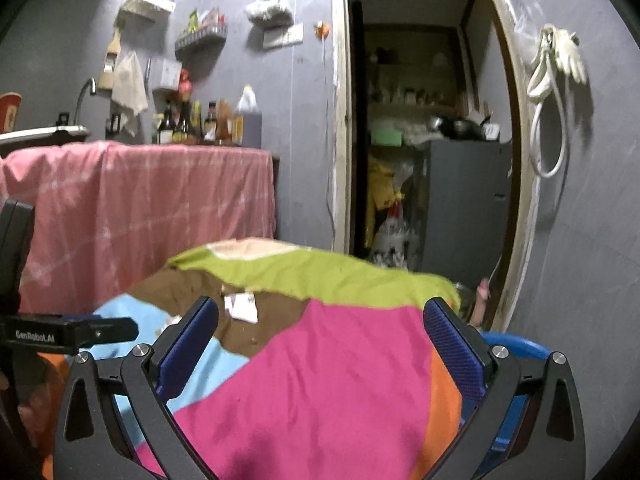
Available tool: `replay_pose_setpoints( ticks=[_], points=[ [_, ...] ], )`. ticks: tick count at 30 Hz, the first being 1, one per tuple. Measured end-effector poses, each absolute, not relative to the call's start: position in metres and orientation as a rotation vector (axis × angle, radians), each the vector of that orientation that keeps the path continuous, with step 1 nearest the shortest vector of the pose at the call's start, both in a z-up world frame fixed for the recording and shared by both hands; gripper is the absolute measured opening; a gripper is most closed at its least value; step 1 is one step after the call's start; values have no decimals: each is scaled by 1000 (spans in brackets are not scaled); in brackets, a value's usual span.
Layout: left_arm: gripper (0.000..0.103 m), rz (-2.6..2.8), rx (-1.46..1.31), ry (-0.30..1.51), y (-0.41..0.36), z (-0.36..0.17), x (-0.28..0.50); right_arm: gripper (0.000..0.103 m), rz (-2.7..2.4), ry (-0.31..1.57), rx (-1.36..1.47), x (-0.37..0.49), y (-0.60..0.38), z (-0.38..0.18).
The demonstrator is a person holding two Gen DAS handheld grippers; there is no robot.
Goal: Collect trash
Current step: 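Move both grippers back toward the white string bundle and white wrapper, then grasp the white string bundle with the left gripper while the right gripper grasps the white wrapper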
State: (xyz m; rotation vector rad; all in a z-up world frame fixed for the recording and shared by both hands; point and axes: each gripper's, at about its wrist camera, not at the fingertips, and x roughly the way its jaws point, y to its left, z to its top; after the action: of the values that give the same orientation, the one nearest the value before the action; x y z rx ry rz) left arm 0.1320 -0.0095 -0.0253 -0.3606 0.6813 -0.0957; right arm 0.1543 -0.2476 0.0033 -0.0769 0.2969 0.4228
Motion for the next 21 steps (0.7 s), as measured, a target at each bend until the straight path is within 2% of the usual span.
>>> replay_pose_setpoints(
  ticks=[2,4,9,13,19,21],
  points=[
    [86,-102,-377,717,-10,-29,142,103,427,331,-78,161,-248,-2],
    [74,-108,-390,753,-11,-33,152,103,427,372,-73,168,-248,-8],
    [60,-122,-399,823,-16,-40,169,103,429,451,-97,182,-247,-20],
    [40,-125,-379,837,-17,-39,178,103,446,506,-94,194,-243,-28],
    [25,-114,-374,869,-7,-40,196,102,493,587,-88,217,-230,-34],
    [24,-111,-366,865,0,-39,202,97,509,614,-90,226,-224,-35]
  ],
)
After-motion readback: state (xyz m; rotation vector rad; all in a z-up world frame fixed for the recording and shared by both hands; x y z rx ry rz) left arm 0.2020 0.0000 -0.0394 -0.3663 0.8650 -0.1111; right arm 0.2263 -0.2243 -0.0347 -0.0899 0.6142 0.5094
